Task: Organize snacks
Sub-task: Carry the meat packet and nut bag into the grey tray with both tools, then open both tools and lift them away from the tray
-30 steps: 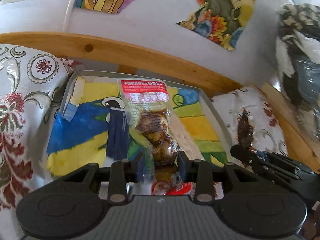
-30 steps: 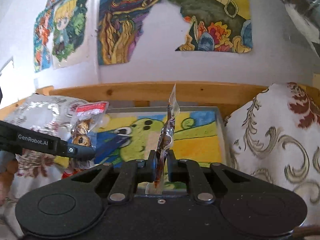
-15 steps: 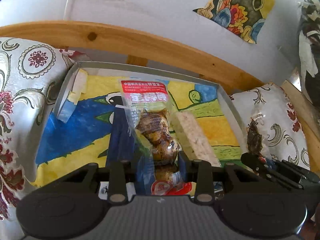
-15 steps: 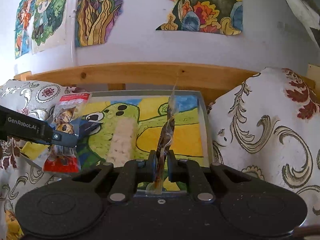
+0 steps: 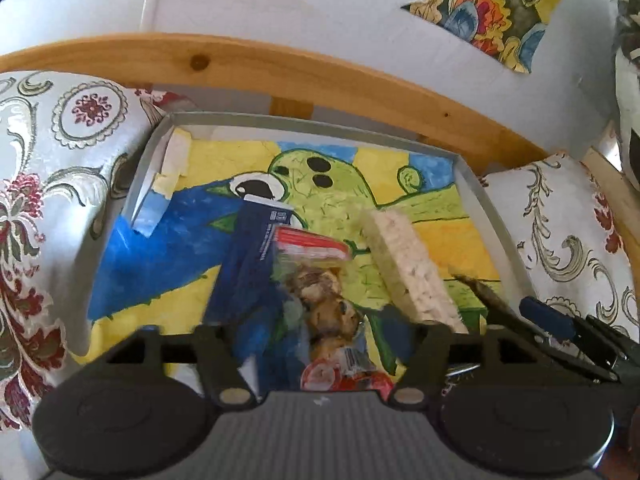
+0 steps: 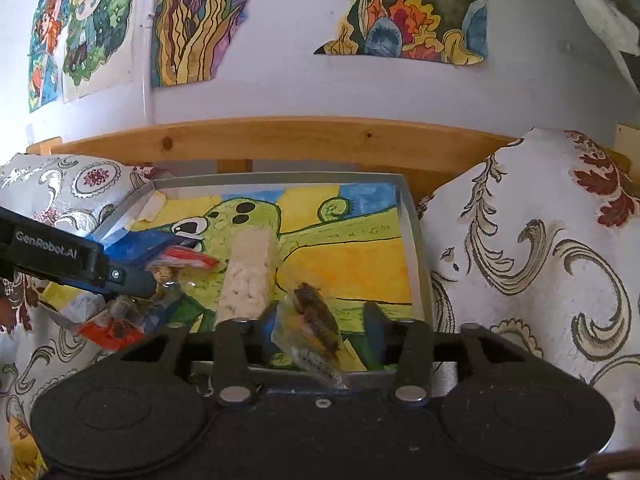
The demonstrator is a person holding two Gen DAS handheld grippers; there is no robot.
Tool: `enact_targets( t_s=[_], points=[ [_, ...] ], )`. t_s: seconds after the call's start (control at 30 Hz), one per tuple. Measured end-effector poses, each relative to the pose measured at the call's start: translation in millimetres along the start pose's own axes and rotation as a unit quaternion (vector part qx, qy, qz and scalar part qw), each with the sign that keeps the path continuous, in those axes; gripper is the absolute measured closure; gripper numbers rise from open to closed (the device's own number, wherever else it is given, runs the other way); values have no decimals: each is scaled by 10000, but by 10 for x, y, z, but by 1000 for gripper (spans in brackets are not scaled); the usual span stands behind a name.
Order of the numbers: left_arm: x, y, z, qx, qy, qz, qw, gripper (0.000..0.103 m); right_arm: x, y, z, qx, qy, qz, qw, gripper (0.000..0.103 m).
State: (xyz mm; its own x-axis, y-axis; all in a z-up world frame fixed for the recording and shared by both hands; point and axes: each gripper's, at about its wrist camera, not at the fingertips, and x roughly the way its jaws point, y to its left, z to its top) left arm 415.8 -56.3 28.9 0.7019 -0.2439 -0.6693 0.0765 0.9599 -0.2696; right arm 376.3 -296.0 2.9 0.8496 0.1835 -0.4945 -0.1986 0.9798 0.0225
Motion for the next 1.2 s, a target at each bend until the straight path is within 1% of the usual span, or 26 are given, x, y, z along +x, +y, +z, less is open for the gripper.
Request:
enact_targets(
  t_s=[0.03,0.1,0.17,0.23,0.27,0.33,0.4,0.5,0.6,0.8,0.93,1.07,1.2],
  points=[
    [-22,-4,-3,-1,-31,7,10000,20,-16,1,-7,0,-29,-2,10000,42],
    [-63,-11,-5,9,-79,2,10000,18,-55,6,-17,-12,-81,-6,10000,37],
    [-108,-19,-18,19,-110,-30,9999,16,-113,14,-26,-7,-153,-31,9999,30],
    [-172,-18,-51,13,-211,-29,9998,11,-181,18,-32,12,-239,-50,9997,23],
    [-207,-17,-68,14,-275,-13,9996,9,-217,21,-31,28,-271,-57,9996,21],
    [-299,-13,-119,29,-465,47,9989,3,-307,36,-31,55,-367,-79,9993,14],
    [-395,-16,-177,79,-676,126,9976,1,-402,60,-31,72,-476,-113,9988,9],
    [-540,-25,-260,207,-955,261,9949,1,-541,89,-29,173,-566,-94,9982,3],
    [-693,-24,-342,337,-1184,367,9917,1,-674,127,-45,242,-606,-30,9979,1],
    [-1013,-6,-530,523,-1517,493,9858,1,-964,271,-112,153,-736,51,9972,1],
    [-1207,23,-680,558,-1626,501,9838,1,-1187,358,-186,224,-765,116,9968,1],
    [-1377,105,-844,391,-1558,381,9863,1,-1414,454,-286,330,-899,137,9953,1],
    [-1543,157,-1034,374,-1615,374,9855,1,-1622,554,-394,411,-963,146,9944,1]
  ],
)
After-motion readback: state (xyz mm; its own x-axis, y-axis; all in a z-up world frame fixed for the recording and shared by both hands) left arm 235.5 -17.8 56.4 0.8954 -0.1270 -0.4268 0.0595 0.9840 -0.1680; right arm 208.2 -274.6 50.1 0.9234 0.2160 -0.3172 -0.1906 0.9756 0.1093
